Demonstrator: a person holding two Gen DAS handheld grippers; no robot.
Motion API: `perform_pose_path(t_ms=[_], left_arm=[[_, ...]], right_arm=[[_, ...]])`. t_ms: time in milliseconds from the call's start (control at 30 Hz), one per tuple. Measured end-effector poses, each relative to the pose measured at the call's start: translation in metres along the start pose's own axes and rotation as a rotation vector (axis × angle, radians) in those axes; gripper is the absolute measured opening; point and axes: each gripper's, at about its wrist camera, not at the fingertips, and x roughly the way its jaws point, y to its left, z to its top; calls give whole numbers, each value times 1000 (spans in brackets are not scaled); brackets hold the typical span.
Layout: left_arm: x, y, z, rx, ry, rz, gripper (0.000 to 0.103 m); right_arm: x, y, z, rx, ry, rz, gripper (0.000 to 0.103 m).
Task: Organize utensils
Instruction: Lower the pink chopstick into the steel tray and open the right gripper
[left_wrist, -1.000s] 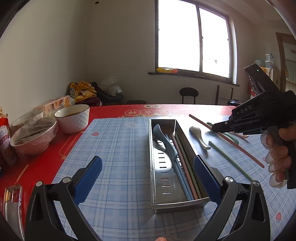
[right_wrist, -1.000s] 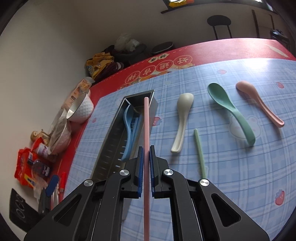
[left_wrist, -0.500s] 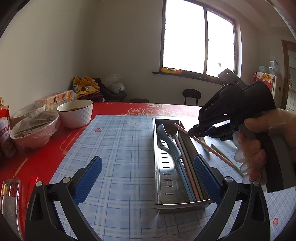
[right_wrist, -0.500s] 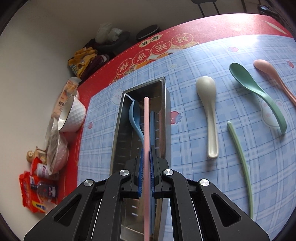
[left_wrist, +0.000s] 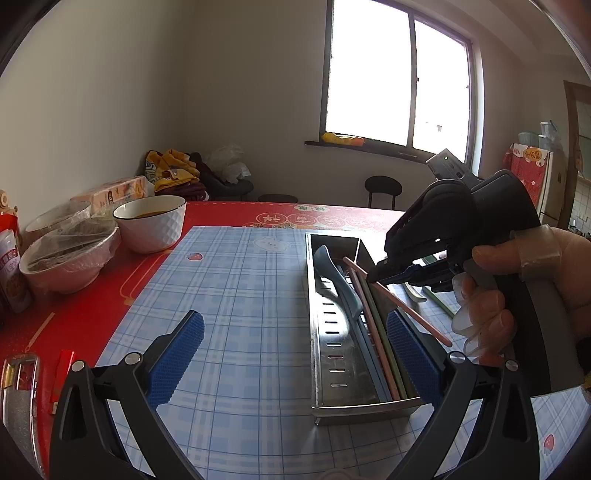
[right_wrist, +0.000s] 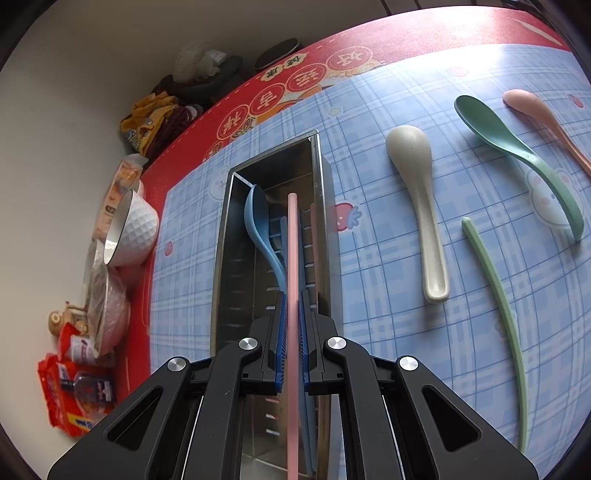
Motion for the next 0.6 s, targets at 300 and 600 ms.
perform_pose_path(t_ms=[300,600], left_arm=[[0,1,-1,-4,1,0,97],[3,1,-2,-14,12,-3,97]], right_arm=[[-2,1,-1,-9,-12,3,8],[-39,-2,2,-258,-146,-51,26]])
